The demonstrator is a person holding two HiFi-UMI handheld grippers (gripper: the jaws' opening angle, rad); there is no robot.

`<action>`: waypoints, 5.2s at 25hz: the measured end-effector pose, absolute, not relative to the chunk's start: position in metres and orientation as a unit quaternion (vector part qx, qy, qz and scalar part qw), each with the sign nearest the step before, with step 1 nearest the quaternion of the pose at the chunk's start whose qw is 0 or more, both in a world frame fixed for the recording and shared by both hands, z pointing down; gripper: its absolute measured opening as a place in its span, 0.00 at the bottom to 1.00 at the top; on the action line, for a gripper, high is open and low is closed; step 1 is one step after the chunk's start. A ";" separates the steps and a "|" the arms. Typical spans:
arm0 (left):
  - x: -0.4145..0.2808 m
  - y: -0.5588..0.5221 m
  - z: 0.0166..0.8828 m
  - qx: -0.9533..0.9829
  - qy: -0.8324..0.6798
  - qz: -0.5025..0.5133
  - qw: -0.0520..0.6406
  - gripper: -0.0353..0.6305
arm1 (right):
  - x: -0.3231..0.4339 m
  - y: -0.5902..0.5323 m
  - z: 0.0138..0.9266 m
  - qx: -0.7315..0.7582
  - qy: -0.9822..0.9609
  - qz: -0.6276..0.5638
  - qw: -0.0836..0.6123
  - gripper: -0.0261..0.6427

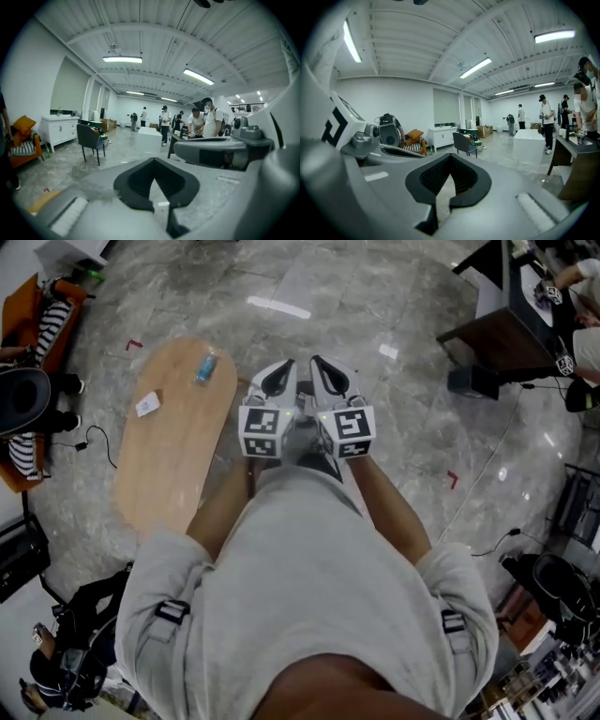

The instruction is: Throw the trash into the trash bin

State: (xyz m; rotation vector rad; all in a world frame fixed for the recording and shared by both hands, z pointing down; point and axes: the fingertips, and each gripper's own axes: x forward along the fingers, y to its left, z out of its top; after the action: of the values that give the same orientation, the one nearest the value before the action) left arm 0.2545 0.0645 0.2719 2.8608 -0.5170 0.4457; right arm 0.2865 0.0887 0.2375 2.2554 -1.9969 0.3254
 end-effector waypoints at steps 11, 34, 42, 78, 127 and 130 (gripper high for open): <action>0.045 -0.004 0.270 0.883 -0.428 0.142 0.130 0.08 | 0.106 0.005 0.240 0.564 -0.819 0.080 0.064 0.05; -0.381 -0.105 0.328 0.800 -0.558 0.086 0.205 0.08 | -0.313 -0.104 0.292 0.374 -0.900 0.050 0.218 0.05; -0.375 -0.148 0.359 0.813 -0.533 0.120 0.199 0.08 | -0.318 -0.144 0.326 0.393 -0.886 0.107 0.219 0.05; -0.332 -0.347 0.692 0.765 -0.442 0.247 0.398 0.08 | -0.273 -0.343 0.639 0.433 -0.809 0.310 0.249 0.05; -0.318 -0.382 0.759 0.700 -0.427 0.124 0.559 0.08 | -0.257 -0.362 0.661 0.413 -0.807 0.325 0.270 0.05; -0.318 -0.379 0.742 0.715 -0.421 0.139 0.541 0.08 | -0.260 -0.364 0.652 0.425 -0.803 0.326 0.261 0.05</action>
State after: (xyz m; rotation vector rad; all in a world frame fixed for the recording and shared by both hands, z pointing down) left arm -0.3175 -0.3792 0.7419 1.6983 -1.0010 0.3291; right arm -0.2605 -0.3644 0.6523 1.1519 -2.1737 0.8816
